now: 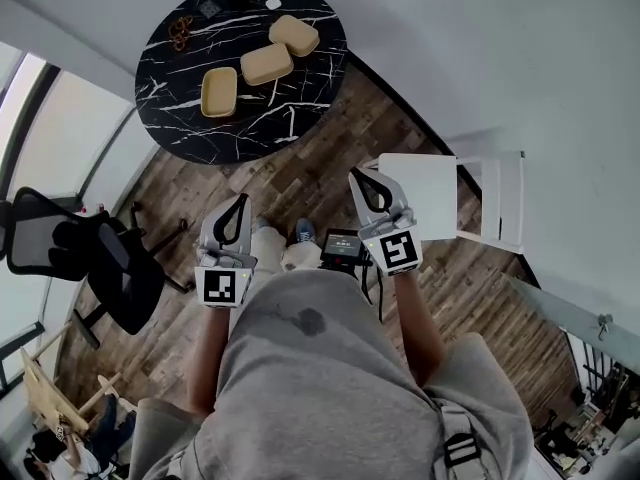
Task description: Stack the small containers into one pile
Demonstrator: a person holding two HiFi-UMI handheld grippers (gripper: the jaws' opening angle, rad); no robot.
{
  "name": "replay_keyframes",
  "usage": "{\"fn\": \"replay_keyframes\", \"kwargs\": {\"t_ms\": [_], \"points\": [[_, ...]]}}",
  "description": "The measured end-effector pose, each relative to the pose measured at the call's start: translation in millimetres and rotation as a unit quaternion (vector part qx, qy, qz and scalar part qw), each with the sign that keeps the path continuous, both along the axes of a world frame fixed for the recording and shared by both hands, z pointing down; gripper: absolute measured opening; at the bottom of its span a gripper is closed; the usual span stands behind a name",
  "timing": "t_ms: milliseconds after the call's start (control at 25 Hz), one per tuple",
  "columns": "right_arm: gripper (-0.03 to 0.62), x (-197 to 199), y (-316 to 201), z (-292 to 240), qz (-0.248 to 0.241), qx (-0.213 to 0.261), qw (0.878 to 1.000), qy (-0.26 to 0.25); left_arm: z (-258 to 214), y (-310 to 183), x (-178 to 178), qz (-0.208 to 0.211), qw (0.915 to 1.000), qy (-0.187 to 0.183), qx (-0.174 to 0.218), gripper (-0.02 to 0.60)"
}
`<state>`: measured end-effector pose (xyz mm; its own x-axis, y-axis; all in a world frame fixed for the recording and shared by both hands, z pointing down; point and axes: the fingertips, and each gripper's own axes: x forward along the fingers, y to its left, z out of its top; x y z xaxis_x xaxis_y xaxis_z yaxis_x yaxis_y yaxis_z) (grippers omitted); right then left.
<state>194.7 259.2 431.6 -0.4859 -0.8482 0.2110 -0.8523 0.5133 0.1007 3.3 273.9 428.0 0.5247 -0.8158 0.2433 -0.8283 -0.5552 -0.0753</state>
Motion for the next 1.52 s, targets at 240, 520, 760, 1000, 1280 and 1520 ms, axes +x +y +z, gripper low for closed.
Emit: {"fn": "replay_keyframes", "kwargs": {"t_ms": [240, 520, 760, 1000, 1280, 1520], "points": [[0.011, 10, -41, 19, -0.017, -0.018, 0.999, 0.041, 18, -39, 0, 0.002, 0.9999, -0.01, -0.012, 0.002], [0.011, 12, -131, 33, -0.012, -0.034, 0.99, 0.136, 12, -129, -10, -0.004, 0.9998, 0.01, 0.018, 0.002], [0.011, 7, -209, 29, -0.04, -0.052, 0.984, 0.164, 10, -213, -24, -0.009, 0.9986, 0.029, 0.043, 0.002], [0.011, -7, -269, 42, -0.093, -0.058, 0.97, 0.216, 11, -262, -36, -0.014, 0.9976, 0.05, 0.047, 0.002], [0.011, -67, -316, 103, -0.218, -0.073, 0.927, 0.297, 20, -280, -55, -0.037, 0.996, 0.069, 0.044, 0.002], [0.014, -104, -333, 166, -0.311, -0.085, 0.877, 0.357, 30, -284, -91, -0.091, 0.9937, 0.063, 0.018, 0.002]]}}
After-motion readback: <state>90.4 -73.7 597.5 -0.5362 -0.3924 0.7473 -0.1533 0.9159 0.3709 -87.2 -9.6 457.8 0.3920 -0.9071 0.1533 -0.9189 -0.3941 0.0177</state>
